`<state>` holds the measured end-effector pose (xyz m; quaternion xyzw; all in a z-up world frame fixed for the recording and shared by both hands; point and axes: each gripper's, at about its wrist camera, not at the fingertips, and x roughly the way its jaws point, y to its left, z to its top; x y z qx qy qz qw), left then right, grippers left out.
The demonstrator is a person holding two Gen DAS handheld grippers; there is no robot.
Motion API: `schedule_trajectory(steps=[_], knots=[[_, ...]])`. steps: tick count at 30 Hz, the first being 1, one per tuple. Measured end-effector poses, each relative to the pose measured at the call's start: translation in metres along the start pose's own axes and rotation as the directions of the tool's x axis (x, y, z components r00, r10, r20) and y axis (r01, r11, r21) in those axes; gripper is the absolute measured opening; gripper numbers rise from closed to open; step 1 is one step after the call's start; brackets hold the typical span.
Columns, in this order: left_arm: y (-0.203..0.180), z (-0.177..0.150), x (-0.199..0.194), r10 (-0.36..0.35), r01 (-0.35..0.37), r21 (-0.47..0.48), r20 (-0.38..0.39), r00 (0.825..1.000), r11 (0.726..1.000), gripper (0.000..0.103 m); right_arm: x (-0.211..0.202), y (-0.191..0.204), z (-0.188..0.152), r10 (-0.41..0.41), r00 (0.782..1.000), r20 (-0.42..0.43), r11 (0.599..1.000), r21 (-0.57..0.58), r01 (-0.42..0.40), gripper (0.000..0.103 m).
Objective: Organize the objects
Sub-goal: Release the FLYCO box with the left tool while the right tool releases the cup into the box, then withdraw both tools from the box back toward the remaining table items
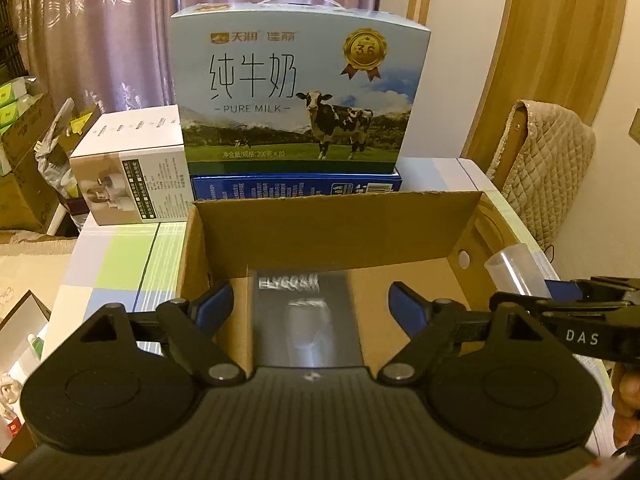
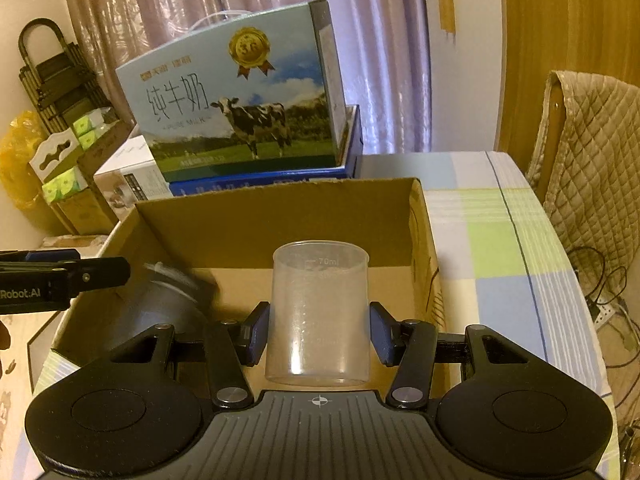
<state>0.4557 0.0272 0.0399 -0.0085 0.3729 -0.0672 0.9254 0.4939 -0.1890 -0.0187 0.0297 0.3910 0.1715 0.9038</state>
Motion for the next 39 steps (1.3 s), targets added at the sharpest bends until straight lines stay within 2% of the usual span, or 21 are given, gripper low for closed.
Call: schedule_trajectory(steps=[9, 14, 17, 23, 31, 39], knots=[[0.005, -0.009, -0.005, 0.001, -0.001, -0.006, 0.001, 1.0, 1.0, 0.082, 0.003, -0.001, -0.002, 0.004, 1.0, 0.004, 1.0, 0.004, -0.004, 0.049], [0.007, -0.01, -0.011, 0.005, -0.005, -0.009, 0.012, 1.0, 1.0, 0.084, 0.007, 0.001, 0.003, 0.055, 0.998, 0.001, 0.998, 0.005, -0.055, 0.049], [0.007, -0.012, -0.014, 0.011, -0.011, -0.005, 0.014, 1.0, 1.0, 0.085, 0.006, -0.001, 0.002, 0.082, 0.996, 0.024, 0.996, 0.027, -0.083, 0.059], [0.009, -0.023, -0.023, 0.011, -0.011, -0.006, 0.015, 1.0, 1.0, 0.086, -0.008, 0.001, -0.004, 0.075, 0.997, 0.036, 0.997, 0.025, -0.076, 0.06], [0.006, -0.049, -0.056, 0.0, 0.0, -0.036, 0.009, 1.0, 0.999, 0.086, -0.065, 0.009, -0.014, 0.048, 0.995, 0.084, 0.999, -0.016, -0.047, 0.06], [0.0, -0.087, -0.117, -0.006, 0.007, -0.073, 0.019, 1.0, 0.997, 0.087, -0.14, 0.016, -0.054, 0.04, 0.994, 0.101, 0.999, -0.026, -0.038, 0.06]])
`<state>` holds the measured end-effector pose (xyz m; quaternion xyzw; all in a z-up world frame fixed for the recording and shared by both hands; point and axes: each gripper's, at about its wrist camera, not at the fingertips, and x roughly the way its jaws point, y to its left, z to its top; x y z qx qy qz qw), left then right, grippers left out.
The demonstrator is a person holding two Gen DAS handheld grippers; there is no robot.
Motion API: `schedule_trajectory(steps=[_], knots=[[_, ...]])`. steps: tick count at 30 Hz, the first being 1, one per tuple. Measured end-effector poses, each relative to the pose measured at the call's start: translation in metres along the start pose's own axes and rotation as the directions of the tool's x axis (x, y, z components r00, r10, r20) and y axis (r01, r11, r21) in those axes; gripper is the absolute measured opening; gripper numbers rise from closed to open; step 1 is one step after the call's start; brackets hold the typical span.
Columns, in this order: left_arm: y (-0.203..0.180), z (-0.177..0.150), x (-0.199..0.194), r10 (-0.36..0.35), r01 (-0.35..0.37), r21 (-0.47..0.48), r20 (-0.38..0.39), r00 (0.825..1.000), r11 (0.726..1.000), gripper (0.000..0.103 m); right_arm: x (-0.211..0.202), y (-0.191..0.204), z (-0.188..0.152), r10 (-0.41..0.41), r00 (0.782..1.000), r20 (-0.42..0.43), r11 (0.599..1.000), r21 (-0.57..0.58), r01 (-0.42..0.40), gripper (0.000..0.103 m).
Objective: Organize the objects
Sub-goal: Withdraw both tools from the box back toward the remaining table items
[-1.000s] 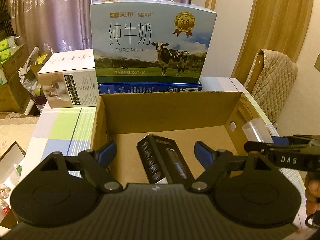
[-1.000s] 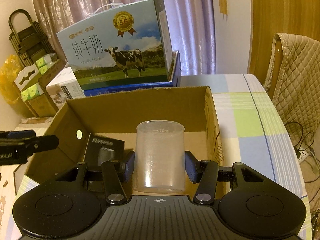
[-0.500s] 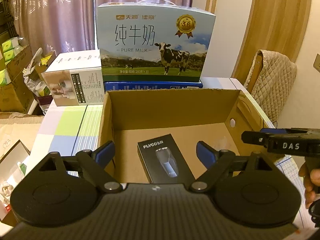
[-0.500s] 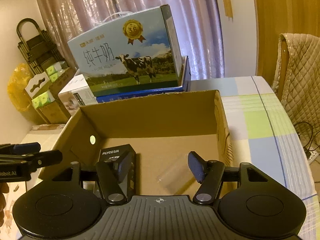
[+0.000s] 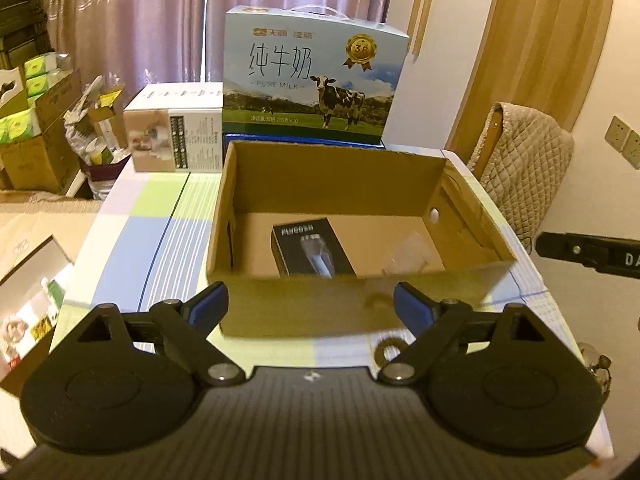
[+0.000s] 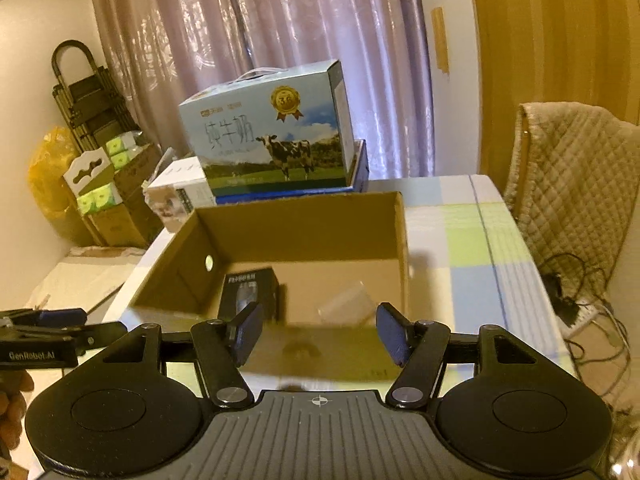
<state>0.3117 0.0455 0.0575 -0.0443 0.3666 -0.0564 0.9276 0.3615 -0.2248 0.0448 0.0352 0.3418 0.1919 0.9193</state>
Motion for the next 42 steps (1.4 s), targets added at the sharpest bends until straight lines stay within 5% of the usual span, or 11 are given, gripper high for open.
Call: schedule_trajectory(steps=[12, 22, 42], knots=[[-0.004, -0.076, -0.083, 0.017, -0.017, -0.046, -0.011, 1.0, 0.999, 0.091, -0.09, 0.01, -0.086, -0.017, 1.0, 0.006, 1.0, 0.017, 0.017, 0.06], [-0.017, -0.115, -0.116, 0.047, -0.048, -0.022, -0.03, 0.998, 0.999, 0.091, -0.132, -0.021, -0.137, -0.053, 0.999, -0.005, 0.993, 0.103, 0.053, 0.06], [-0.018, -0.135, -0.097, 0.047, -0.043, 0.065, -0.061, 0.997, 0.997, 0.09, -0.146, -0.025, -0.159, -0.072, 0.997, -0.017, 0.995, 0.075, 0.073, 0.06]])
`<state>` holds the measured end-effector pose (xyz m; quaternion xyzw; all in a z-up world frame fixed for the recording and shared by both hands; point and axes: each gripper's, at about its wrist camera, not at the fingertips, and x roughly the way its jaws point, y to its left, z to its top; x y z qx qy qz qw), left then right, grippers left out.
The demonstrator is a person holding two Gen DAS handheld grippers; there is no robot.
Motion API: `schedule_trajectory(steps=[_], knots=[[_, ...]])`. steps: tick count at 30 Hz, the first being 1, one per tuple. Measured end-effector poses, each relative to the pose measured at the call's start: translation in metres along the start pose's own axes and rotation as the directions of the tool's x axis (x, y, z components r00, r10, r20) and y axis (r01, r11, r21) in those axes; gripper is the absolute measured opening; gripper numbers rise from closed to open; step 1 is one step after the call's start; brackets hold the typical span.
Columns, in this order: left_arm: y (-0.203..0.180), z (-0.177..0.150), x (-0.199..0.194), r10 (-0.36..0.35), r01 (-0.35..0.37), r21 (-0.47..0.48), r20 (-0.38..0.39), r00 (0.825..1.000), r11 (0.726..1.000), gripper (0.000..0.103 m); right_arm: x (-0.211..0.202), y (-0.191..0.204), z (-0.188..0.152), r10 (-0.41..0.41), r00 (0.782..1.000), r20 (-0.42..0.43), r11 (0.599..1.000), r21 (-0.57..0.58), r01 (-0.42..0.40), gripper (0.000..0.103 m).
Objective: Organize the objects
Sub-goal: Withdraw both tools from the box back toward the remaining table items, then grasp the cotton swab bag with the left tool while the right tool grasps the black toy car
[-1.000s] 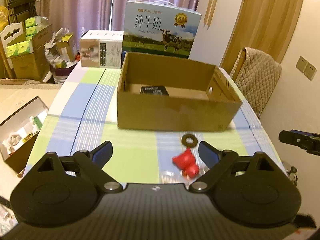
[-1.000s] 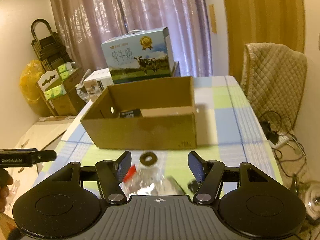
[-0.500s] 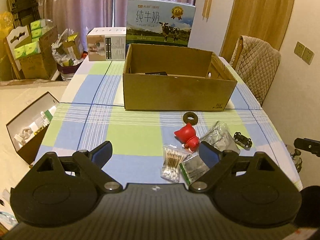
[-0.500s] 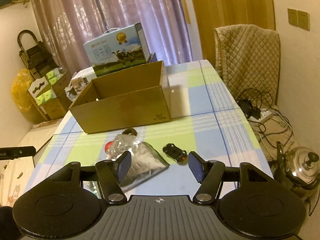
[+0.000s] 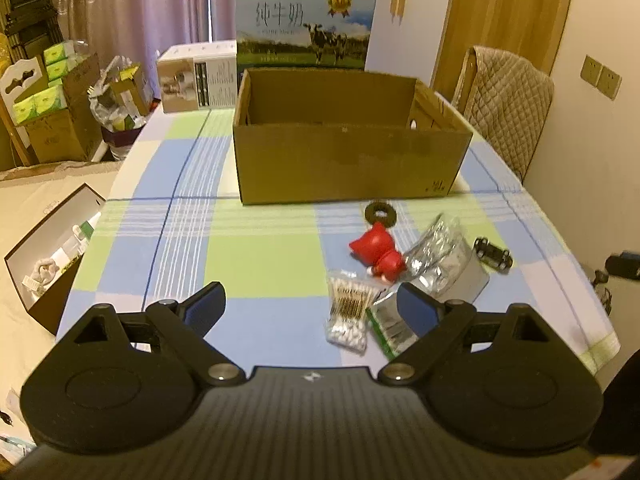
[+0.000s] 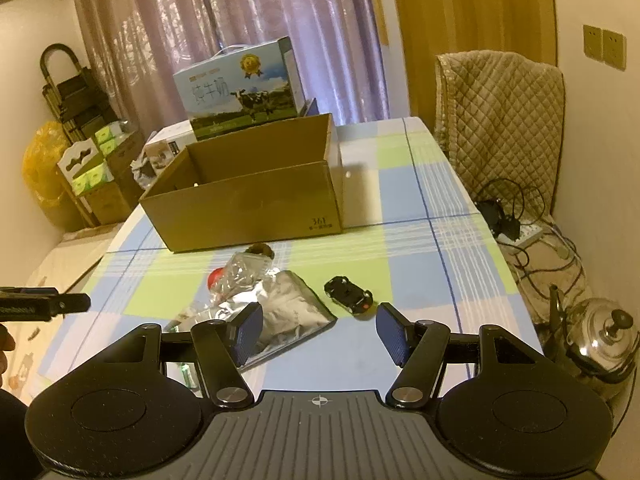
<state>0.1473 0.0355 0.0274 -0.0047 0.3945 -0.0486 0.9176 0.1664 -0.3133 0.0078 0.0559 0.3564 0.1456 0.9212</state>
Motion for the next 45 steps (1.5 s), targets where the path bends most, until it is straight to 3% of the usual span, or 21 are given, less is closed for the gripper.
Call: schedule_trajectory(steps=[12, 22, 31, 34, 38, 41, 45], knots=[[0.001, -0.027, 0.064, -0.005, 0.018, 0.116, -0.113, 0.994, 0.993, 0.08, 0.056, -0.014, -0.003, -0.011, 0.998, -0.066, 1.0, -0.025, 0.009, 0.06], [-0.011, -0.028, 0.117, -0.039, 0.082, 0.229, -0.188, 0.981, 0.97, 0.069, 0.113, -0.036, -0.005, -0.021, 0.993, -0.114, 1.0, 0.016, 0.023, 0.06], [-0.018, -0.023, 0.144, -0.119, 0.17, 0.222, -0.225, 0.967, 0.96, 0.067, 0.144, -0.041, 0.002, -0.033, 0.992, -0.125, 0.999, 0.004, 0.033, 0.06], [-0.019, -0.021, 0.152, -0.121, 0.17, 0.22, -0.22, 0.968, 0.961, 0.058, 0.152, -0.041, 0.006, -0.035, 0.993, -0.116, 0.999, -0.016, 0.033, 0.06], [-0.019, -0.019, 0.16, -0.114, 0.16, 0.215, -0.211, 0.971, 0.963, 0.038, 0.16, -0.04, 0.009, -0.05, 0.993, -0.11, 0.996, -0.08, 0.042, 0.06], [-0.013, -0.017, 0.163, -0.072, 0.112, 0.215, -0.186, 0.98, 0.97, 0.031, 0.166, -0.042, 0.008, -0.056, 0.991, -0.118, 0.994, -0.105, 0.044, 0.06], [0.002, -0.011, 0.167, -0.045, 0.075, 0.17, -0.176, 0.983, 0.983, 0.031, 0.174, -0.043, 0.007, -0.034, 0.99, -0.14, 0.99, -0.138, 0.014, 0.06]])
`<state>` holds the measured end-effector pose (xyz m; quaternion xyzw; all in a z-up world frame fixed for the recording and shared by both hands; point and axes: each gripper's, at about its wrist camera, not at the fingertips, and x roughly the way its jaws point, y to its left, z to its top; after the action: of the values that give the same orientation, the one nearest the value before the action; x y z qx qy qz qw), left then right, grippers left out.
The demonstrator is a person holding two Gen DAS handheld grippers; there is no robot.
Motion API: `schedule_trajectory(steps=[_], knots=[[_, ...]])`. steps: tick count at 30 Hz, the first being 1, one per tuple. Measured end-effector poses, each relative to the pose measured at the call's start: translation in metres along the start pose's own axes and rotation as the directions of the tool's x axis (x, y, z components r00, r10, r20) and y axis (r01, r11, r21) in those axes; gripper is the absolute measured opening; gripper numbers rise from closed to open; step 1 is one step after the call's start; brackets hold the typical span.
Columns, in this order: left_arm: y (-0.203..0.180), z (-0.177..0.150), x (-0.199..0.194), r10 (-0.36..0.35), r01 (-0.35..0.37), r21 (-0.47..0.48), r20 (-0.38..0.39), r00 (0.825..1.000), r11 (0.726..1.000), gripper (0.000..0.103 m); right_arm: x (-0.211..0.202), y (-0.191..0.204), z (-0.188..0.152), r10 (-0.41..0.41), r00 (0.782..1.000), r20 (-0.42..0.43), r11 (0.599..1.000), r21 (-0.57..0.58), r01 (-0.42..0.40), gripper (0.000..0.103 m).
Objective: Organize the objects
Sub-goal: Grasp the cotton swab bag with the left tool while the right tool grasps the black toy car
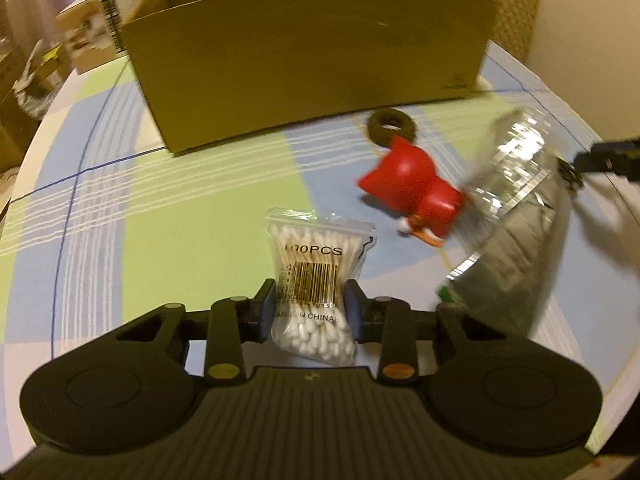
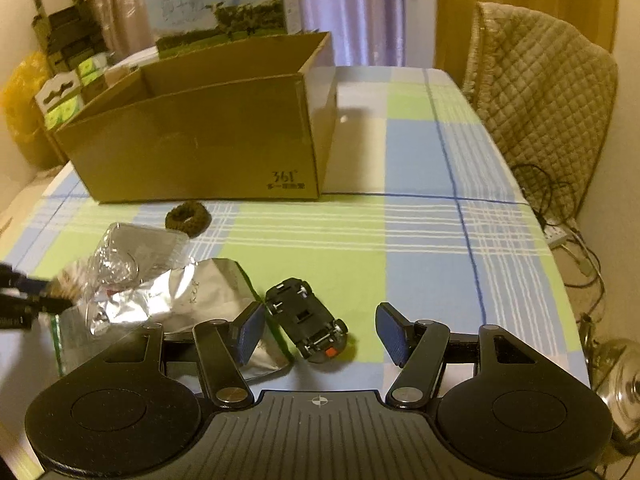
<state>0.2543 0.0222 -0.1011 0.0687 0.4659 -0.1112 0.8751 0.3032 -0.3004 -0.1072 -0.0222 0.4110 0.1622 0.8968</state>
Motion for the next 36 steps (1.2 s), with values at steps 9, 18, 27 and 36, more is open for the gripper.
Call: schedule_trajectory(steps=[9, 18, 27, 36], knots=[[0.006, 0.007, 0.003, -0.031, 0.032, -0.037, 0.021, 0.999, 0.999, 0.042, 0.032, 0.009, 0.003, 0.007, 0.996, -0.089, 0.98, -0.196, -0.025, 0.042], [0.007, 0.013, 0.007, -0.034, 0.035, -0.05, 0.033, 0.999, 0.998, 0.045, 0.038, 0.008, 0.005, 0.019, 0.995, -0.101, 0.986, -0.163, -0.035, 0.029], [0.006, 0.012, 0.014, -0.032, 0.033, -0.048, 0.012, 0.999, 0.998, 0.044, 0.04, 0.012, 0.007, 0.004, 0.995, -0.099, 0.987, -0.158, -0.019, 0.029], [0.007, 0.014, 0.016, -0.018, 0.019, -0.043, 0.021, 1.0, 0.999, 0.025, 0.046, 0.016, 0.004, -0.008, 0.996, -0.086, 0.98, -0.196, -0.009, 0.03]])
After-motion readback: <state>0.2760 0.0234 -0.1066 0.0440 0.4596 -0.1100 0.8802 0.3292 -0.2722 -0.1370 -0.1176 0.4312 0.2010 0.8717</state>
